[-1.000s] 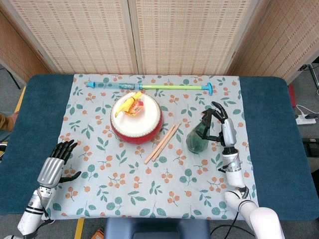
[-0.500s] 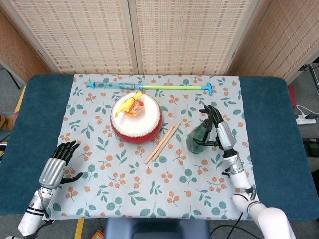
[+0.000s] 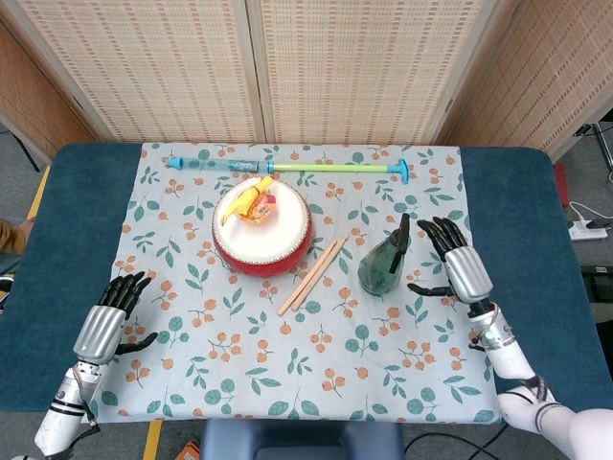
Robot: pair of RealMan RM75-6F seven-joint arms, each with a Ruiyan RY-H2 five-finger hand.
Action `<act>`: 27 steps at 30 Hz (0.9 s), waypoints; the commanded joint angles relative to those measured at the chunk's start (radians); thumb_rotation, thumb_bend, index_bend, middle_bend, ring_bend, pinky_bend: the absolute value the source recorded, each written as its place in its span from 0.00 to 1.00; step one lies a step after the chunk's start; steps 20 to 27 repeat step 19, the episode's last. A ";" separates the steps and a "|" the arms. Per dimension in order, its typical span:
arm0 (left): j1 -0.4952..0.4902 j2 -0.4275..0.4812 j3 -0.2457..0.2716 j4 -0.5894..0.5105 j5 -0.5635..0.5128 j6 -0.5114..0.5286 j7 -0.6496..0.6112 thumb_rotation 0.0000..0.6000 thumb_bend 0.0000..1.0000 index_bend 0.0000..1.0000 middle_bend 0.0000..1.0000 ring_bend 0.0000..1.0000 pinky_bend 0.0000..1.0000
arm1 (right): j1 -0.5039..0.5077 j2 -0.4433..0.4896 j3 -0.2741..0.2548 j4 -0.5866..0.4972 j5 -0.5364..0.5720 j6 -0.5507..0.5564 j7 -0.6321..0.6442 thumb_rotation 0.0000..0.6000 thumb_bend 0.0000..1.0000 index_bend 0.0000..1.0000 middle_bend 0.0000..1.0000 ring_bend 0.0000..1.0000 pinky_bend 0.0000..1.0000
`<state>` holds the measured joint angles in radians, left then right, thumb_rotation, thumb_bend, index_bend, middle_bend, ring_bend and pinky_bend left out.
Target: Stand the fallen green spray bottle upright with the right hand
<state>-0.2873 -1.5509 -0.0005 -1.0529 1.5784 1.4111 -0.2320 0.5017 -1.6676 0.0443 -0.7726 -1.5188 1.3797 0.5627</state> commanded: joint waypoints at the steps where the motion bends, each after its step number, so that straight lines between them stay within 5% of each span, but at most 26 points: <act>1: 0.001 -0.004 -0.001 0.012 -0.012 -0.017 -0.005 1.00 0.17 0.00 0.00 0.00 0.03 | -0.122 0.264 -0.021 -0.416 0.197 -0.165 -0.474 1.00 0.00 0.00 0.08 0.00 0.00; 8: -0.006 -0.013 -0.007 0.024 -0.018 -0.031 -0.003 1.00 0.17 0.00 0.00 0.00 0.03 | -0.145 0.281 0.026 -0.464 0.323 -0.217 -0.588 1.00 0.00 0.00 0.08 0.00 0.00; 15: -0.019 -0.018 -0.011 0.017 -0.019 -0.045 0.015 1.00 0.17 0.00 0.00 0.00 0.03 | -0.162 0.260 0.080 -0.404 0.305 -0.158 -0.511 1.00 0.00 0.00 0.06 0.00 0.00; 27: -0.021 -0.017 -0.012 0.015 -0.019 -0.046 0.015 1.00 0.17 0.00 0.00 0.00 0.03 | -0.161 0.269 0.086 -0.405 0.292 -0.165 -0.506 1.00 0.00 0.00 0.06 0.00 0.00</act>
